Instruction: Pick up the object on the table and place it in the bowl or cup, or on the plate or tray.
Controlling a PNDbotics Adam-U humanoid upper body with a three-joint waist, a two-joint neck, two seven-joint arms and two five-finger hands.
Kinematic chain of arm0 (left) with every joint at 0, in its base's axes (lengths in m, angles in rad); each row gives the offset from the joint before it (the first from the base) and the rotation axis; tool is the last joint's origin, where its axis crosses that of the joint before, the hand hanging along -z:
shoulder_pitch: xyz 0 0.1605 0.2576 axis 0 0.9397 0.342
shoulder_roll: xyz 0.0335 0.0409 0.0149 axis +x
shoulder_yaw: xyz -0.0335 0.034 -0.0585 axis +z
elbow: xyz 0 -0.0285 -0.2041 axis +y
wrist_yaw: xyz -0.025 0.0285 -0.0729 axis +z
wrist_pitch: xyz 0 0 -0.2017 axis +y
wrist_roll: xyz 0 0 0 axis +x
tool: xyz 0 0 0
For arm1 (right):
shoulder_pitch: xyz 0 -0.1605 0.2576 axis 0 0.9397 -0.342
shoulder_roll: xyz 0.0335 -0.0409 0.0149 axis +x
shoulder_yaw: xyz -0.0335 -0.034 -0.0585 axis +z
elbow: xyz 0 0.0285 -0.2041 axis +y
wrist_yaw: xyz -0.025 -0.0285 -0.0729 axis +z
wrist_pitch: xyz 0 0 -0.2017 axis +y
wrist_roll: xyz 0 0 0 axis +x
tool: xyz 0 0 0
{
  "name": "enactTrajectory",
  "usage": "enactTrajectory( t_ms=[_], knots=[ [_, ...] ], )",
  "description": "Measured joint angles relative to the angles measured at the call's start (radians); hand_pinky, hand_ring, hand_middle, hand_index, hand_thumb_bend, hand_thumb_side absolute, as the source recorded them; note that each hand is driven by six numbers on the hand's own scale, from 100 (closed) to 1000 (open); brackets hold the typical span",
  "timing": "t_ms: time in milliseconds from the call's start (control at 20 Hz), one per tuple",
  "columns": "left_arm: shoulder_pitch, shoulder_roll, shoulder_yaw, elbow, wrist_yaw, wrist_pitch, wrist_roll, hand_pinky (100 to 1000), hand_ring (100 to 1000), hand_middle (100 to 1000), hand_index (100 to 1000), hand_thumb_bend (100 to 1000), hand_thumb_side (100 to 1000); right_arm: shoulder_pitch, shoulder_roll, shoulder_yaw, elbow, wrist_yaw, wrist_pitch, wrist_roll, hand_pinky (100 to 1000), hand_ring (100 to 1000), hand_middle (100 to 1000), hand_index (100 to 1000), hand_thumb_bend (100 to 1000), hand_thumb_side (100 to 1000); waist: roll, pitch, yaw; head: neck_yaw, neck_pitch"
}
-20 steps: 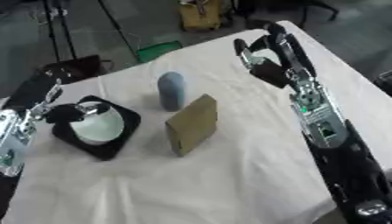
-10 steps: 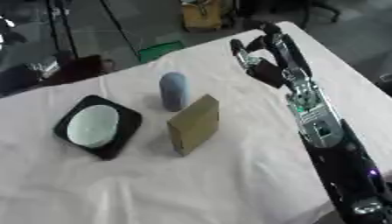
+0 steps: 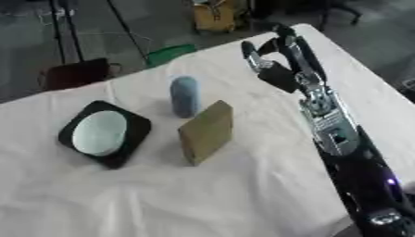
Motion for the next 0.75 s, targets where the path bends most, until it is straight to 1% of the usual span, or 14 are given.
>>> enactTrajectory(
  t_ms=[250,600,750],
  knots=[
    [0.057,0.007,0.026,-0.066,0.070,-0.004,-0.008,714,662,798,878,706,720,0.000,-0.001,-0.001,0.000,0.000,0.002,-0.002,692,566,802,863,312,553,0.000,0.000,0.009,-0.002,0.000],
    [0.098,0.006,0.042,-0.102,0.100,0.004,-0.016,714,660,795,877,705,721,0.001,-0.001,-0.003,0.000,0.001,0.003,-0.003,693,566,802,863,315,552,0.000,0.000,0.013,-0.005,0.000],
    [0.104,0.005,0.043,-0.114,0.103,0.004,-0.017,714,658,793,877,702,725,0.000,-0.001,-0.004,0.000,0.001,0.003,-0.004,692,566,802,862,315,553,0.000,0.000,0.013,-0.006,0.000]
  ],
)
